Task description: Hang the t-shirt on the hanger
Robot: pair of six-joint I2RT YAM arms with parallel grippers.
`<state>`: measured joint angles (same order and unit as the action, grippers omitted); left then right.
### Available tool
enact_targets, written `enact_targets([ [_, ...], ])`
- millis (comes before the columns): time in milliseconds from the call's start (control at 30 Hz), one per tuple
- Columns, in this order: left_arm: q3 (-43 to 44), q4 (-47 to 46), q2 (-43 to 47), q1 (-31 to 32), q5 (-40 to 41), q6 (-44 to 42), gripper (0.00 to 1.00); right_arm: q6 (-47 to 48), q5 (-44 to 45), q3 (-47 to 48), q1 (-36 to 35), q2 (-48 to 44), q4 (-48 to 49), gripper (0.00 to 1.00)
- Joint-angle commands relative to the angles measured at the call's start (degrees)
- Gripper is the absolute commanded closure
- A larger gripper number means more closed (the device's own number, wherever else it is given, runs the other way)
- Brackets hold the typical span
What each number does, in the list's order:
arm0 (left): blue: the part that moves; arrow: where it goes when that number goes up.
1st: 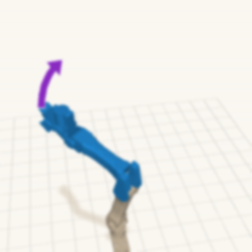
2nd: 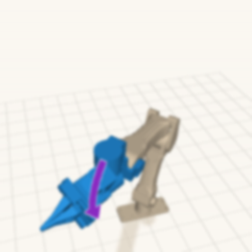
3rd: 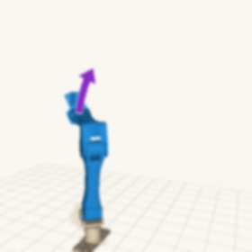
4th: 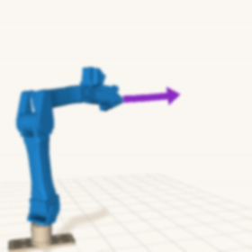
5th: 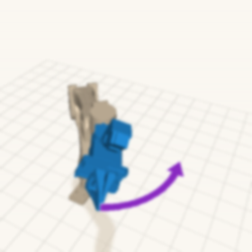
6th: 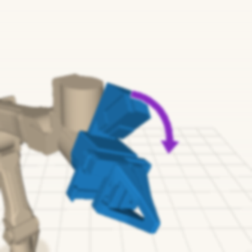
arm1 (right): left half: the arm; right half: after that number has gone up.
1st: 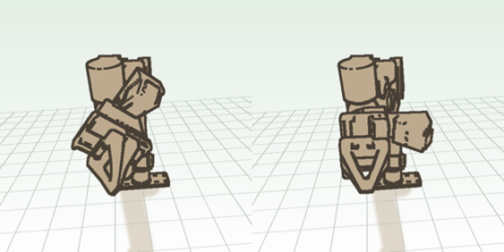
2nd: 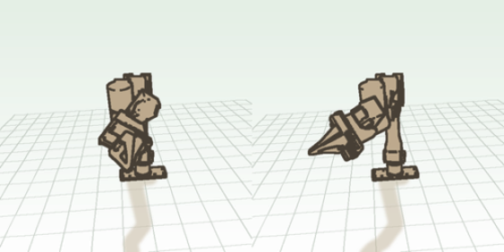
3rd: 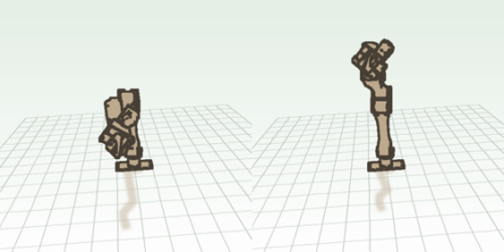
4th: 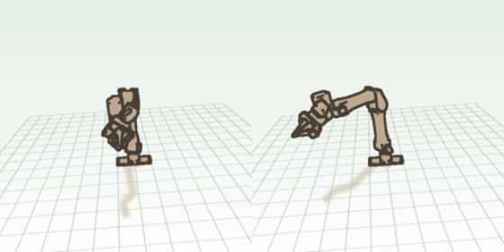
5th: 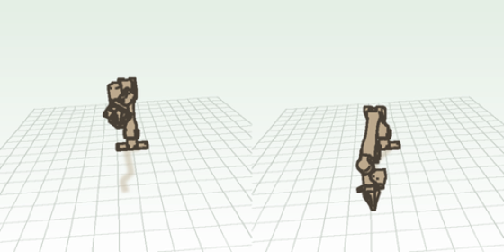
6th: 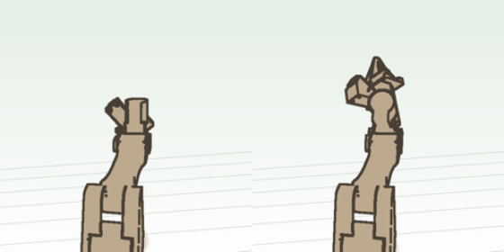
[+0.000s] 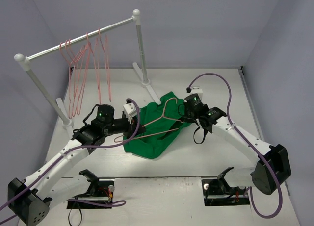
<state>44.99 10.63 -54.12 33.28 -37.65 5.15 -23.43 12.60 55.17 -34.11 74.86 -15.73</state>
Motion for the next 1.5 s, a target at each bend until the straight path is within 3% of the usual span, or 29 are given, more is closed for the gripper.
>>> enact_targets([
  [0,2.29,-6.7,0.23,0.3,-2.98,0.73,1.0,4.7,1.66,2.6,0.01,-3.23,0.08,0.94],
  [333,1.5,-15.55,0.45,0.41,2.75,5.69,1.0,6.44,0.97,4.95,-0.02,-5.63,-0.04,0.94],
  [567,3.02,-16.76,-1.42,2.61,0.63,6.21,1.0,8.58,0.25,7.77,-0.17,-6.02,-0.16,0.92],
  [833,3.02,-21.97,-0.34,4.65,11.43,8.04,1.0,8.64,-0.77,11.98,-0.26,-7.39,-0.47,0.91],
  [967,3.59,-22.14,-1.07,4.87,12.23,7.68,1.0,7.44,1.8,10.76,-0.17,-8.03,-0.94,0.91],
  [1000,3.48,-22.14,-1.09,4.94,12.21,7.8,1.0,6.74,3.0,10.47,-0.17,-8.32,-1.15,0.87],
  [1167,2.35,-22.52,-0.43,6.2,14.24,8.67,1.0,1.51,6.58,6.39,-0.08,-10.53,-1.5,0.54],
  [1467,1.59,-24.72,-0.19,6.91,15.68,10.82,1.0,-2.46,5.53,3.09,-1.31,-8.48,0.63,0.49],
])
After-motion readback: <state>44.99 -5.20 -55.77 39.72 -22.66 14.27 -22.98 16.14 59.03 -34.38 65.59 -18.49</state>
